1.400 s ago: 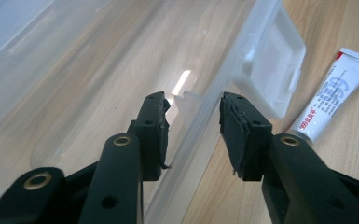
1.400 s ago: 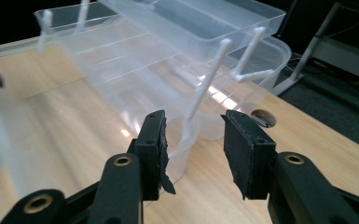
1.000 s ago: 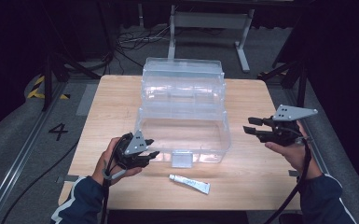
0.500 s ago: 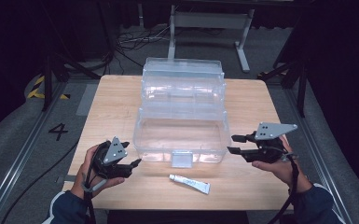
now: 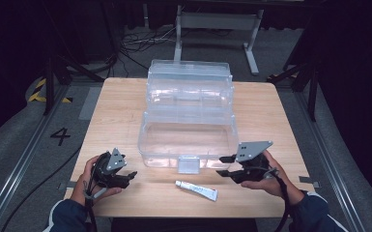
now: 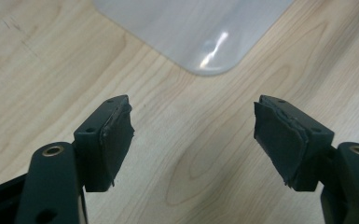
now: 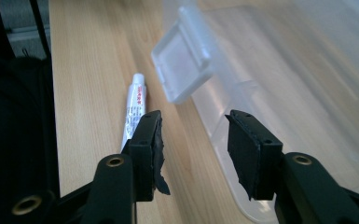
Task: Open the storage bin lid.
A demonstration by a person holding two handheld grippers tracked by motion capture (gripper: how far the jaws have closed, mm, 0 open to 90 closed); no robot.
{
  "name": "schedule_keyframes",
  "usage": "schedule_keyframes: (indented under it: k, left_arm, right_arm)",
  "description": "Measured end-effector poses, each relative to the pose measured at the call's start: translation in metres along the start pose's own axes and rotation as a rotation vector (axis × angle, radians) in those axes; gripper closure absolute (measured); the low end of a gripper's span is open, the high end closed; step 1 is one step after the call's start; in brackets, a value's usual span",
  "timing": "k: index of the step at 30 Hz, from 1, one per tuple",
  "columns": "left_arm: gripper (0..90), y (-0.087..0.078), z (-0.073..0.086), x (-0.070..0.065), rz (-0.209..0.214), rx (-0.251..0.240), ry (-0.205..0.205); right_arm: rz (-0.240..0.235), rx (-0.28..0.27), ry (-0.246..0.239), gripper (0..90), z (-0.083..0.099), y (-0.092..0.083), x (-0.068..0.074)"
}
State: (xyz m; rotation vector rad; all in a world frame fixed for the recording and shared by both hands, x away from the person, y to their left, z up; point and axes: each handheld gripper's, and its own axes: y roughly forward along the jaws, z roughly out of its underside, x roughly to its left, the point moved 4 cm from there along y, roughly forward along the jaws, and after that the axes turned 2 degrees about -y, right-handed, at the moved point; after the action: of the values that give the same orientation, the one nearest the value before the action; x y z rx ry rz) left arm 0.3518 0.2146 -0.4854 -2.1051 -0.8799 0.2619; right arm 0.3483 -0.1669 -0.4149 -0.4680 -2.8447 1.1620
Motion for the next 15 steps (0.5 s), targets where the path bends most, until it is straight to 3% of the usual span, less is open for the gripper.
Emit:
schedule_keyframes:
  k: [6,11,15]
  left_arm:
    - [27.8,0.008,0.011,0.006,0.028,0.015,-0.021]
    - [27.8,0.011,0.016,0.006,0.054,0.011,-0.038]
    - [28.3,0.014,0.017,0.005,0.055,0.011,-0.039]
  right_arm:
    - [-0.072,0.086,-0.025,55.3,-0.002,0.035,0.018]
    - [-0.107,0.137,-0.063,54.9,-0.007,0.053,0.03]
    - [-0.122,0.167,-0.067,54.7,-0.008,0.064,0.035]
